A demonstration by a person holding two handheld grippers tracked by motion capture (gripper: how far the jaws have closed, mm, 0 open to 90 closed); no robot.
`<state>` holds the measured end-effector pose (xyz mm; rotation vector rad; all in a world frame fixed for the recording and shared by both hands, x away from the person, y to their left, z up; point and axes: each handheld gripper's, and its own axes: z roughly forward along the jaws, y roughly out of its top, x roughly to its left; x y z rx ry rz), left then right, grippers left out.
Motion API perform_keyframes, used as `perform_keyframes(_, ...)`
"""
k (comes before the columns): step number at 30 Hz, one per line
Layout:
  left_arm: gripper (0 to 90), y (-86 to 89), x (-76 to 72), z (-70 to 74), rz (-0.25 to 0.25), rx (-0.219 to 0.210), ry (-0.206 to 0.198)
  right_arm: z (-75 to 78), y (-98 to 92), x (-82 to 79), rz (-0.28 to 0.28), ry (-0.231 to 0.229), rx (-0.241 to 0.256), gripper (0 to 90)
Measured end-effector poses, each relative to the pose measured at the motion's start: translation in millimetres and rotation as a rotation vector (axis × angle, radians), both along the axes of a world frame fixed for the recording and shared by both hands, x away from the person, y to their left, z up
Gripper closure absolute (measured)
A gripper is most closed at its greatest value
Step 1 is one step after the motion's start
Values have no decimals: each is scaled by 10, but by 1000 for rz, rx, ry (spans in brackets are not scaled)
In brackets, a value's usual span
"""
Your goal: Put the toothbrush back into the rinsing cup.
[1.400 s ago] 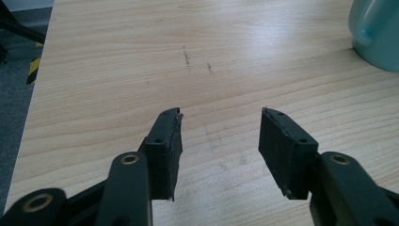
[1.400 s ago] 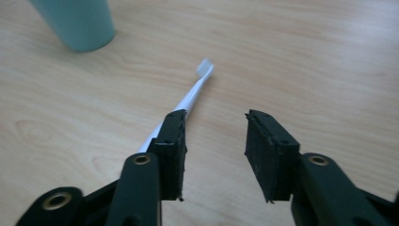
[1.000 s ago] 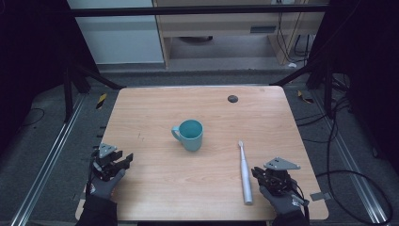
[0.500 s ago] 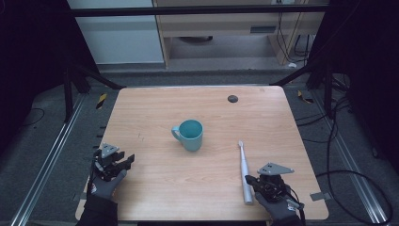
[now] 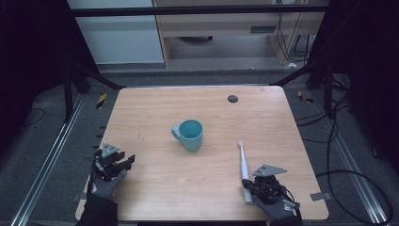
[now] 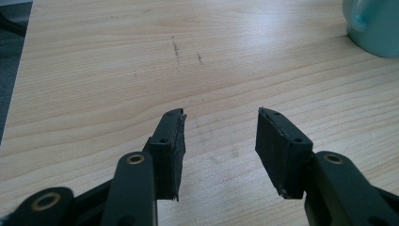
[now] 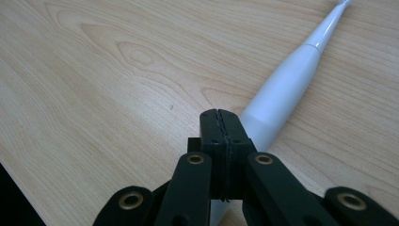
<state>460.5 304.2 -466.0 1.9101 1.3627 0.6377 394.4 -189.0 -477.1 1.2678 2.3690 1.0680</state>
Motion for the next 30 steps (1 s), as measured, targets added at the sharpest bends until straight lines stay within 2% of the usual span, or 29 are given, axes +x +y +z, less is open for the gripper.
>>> perform_keyframes(13, 515, 1, 2, -1, -2, 0, 0, -10, -6, 0, -8, 7, -30, 899)
perform_keyframes(18, 514, 1, 5, -1, -2, -1, 0, 32, -2, -4, -5, -10, -15, 885)
perform_keyframes(23, 508, -2, 21, -9, -4, -8, 2, 134, -20, 41, -32, -45, -17, 822)
perform_keyframes(30, 490, 13, 45, -8, -4, -13, 6, 273, -59, 176, -96, -39, -29, 639)
